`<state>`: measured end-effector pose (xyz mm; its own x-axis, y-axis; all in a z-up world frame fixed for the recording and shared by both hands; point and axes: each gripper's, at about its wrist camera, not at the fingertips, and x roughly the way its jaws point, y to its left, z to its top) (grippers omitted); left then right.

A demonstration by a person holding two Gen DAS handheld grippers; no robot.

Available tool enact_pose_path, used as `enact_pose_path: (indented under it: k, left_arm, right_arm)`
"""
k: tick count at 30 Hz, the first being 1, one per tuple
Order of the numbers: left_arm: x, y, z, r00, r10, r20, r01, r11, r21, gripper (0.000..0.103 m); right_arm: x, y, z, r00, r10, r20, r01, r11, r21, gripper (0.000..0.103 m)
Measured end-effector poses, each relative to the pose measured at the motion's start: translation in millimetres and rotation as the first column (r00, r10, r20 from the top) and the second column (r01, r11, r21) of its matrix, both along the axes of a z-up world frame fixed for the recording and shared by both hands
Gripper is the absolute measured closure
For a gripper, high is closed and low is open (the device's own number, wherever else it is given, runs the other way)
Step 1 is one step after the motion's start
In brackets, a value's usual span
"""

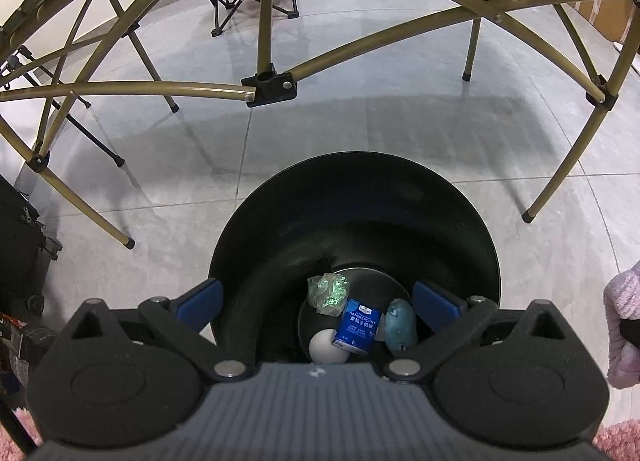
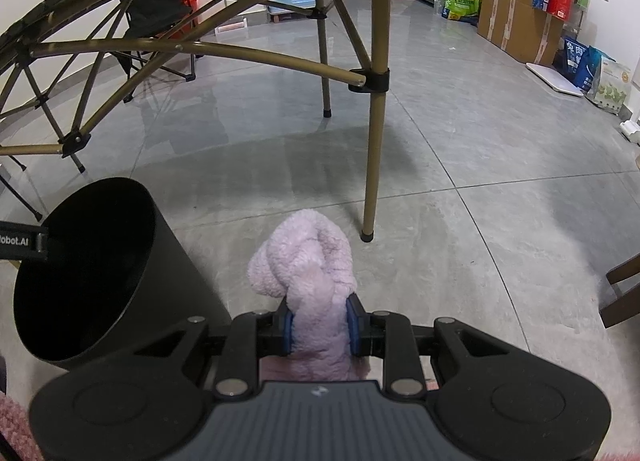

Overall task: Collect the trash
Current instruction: 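Move the right tool over the bin and open it to drop the headband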

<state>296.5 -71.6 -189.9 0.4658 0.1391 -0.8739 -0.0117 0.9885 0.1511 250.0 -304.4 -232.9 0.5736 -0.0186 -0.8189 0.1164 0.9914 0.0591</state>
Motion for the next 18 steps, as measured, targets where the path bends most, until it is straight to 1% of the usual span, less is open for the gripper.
enact_pose_path:
  k: [11, 18]
  left_arm:
    - [-10.3, 9.9, 10.7, 1.000, 0.001, 0.031, 0.000, 1.000, -0.021, 0.000]
    - [-19.9, 25.4, 21.9, 0.998, 0.013, 0.062, -0.011, 0.999, -0.034, 0.000]
  right_arm:
    - [-5.0, 15.3, 9.0, 0.999, 0.042, 0.007, -0.042, 0.999, -0.001, 0.079]
    - [-8.5, 28.5, 15.0, 0.998, 0.058, 0.013, -0.058, 0.998, -0.012, 0.079]
